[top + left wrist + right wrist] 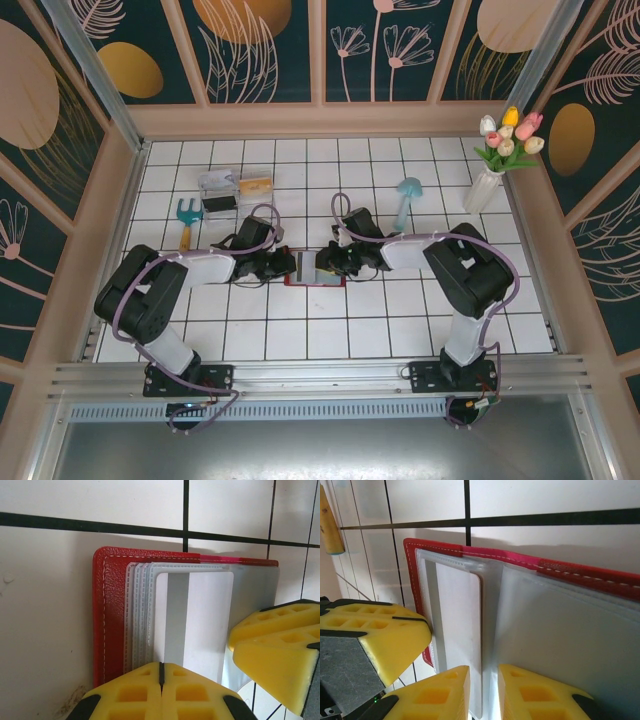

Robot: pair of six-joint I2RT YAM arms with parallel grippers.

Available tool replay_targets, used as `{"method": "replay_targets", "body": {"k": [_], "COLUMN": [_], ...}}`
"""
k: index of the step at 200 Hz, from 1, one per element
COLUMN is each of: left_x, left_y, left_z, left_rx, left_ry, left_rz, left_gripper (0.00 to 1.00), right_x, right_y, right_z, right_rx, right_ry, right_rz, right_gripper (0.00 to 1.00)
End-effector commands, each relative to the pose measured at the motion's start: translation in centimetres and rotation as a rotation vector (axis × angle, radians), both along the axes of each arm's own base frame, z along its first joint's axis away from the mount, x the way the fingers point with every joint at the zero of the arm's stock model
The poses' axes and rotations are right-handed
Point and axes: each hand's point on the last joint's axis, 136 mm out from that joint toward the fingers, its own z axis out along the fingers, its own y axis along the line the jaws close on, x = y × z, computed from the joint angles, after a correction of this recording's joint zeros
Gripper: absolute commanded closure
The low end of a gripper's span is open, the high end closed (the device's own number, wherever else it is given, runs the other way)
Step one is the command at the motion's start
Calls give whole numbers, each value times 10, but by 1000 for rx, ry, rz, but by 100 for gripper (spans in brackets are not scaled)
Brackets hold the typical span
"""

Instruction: Take the credit cards out of the card holder

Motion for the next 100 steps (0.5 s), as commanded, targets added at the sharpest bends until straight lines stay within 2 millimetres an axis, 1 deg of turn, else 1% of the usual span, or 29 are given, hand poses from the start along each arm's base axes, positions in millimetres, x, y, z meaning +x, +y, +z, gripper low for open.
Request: {"method": "replay_targets", "body": {"k": [1,36,43,100], "left_x": [-8,-8,-8,-9], "left_y": [4,4,5,6], "left_z": [-14,-14,-15,-16], "left_rx": [41,44,44,53], "left_ry": [27,26,27,28], "left_rz": [-16,-19,-18,-21], "left_gripper": [100,100,100,100], "right_x": [5,6,6,7], "right_y": [6,7,7,11], "right_z": [3,0,1,6], "right_rx": [26,27,29,58], "right_ry": [-23,-20,-21,-36], "right_rz": [31,34,35,46], "right_gripper": [76,77,78,79]}}
